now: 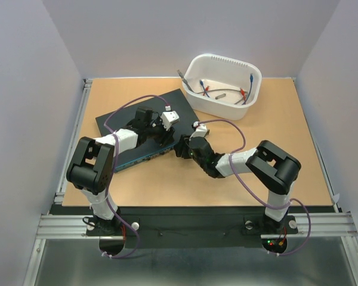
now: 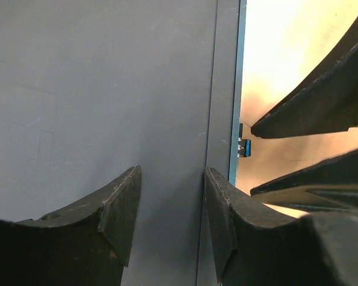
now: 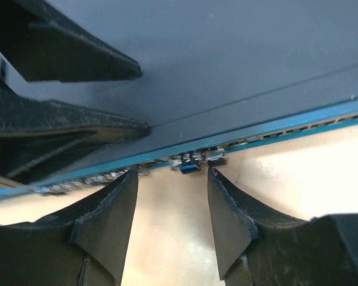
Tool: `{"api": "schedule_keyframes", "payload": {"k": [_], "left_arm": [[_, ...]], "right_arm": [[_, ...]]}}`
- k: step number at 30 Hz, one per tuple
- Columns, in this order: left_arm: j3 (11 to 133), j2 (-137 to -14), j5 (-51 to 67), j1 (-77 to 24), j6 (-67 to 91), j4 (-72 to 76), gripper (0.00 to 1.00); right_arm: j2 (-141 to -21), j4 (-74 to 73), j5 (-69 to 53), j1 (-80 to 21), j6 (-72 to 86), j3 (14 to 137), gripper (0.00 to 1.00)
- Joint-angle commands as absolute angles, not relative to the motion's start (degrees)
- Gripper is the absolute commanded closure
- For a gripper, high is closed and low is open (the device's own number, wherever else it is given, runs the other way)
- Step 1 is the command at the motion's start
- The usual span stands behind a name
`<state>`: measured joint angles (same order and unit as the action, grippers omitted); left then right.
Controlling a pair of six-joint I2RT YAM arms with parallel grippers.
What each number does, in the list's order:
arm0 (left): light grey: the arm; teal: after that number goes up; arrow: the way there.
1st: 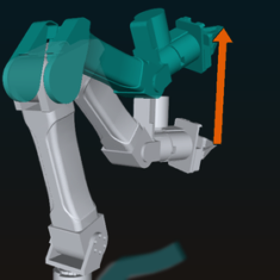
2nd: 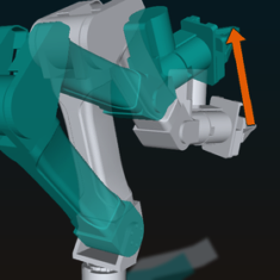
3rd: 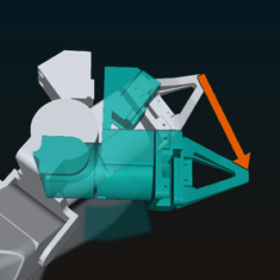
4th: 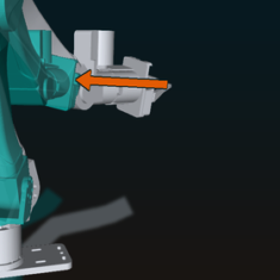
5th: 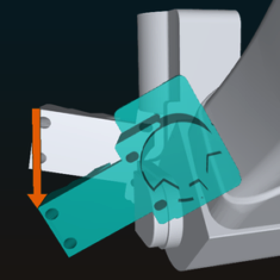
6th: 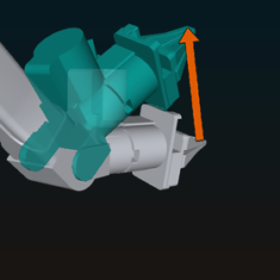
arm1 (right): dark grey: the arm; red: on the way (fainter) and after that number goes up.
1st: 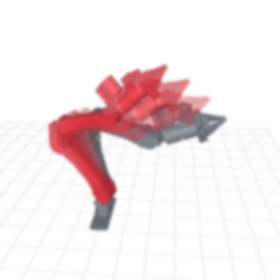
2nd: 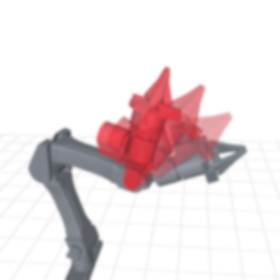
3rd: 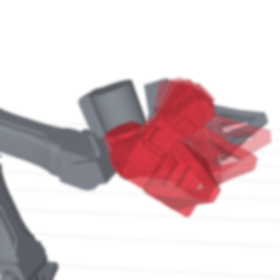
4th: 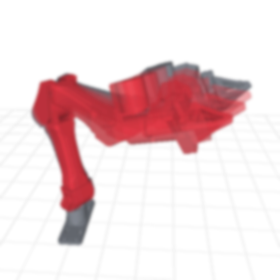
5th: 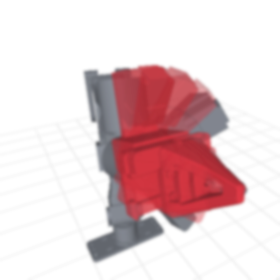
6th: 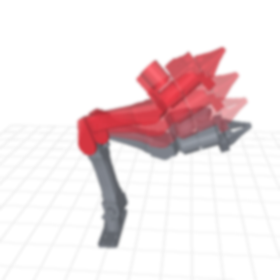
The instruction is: Pull the plug from the switch port
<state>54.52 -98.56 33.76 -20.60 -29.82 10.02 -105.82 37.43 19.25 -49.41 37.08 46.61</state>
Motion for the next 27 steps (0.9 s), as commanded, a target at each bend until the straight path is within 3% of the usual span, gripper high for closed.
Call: {"api": "schedule_keyframes", "payload": {"k": [1, 16, 27], "left_arm": [[54.3, -101.7, 23.8, -18.7, -32.8, 6.1, 0.59], [54.4, -101.8, 24.0, -18.6, -33.1, 5.9, 0.59], [54.5, -101.9, 24.0, -18.6, -33.3, 5.7, 0.59]], "right_arm": [[-106.7, 32.7, 25.1, -50.1, 26.2, 50.4, 0.45], [-109.9, 30.9, 24.8, -51.0, 19.6, 54.9, 0.52], [-107.5, 30.1, 23.3, -51.0, 17.0, 52.2, 0.51]]}}
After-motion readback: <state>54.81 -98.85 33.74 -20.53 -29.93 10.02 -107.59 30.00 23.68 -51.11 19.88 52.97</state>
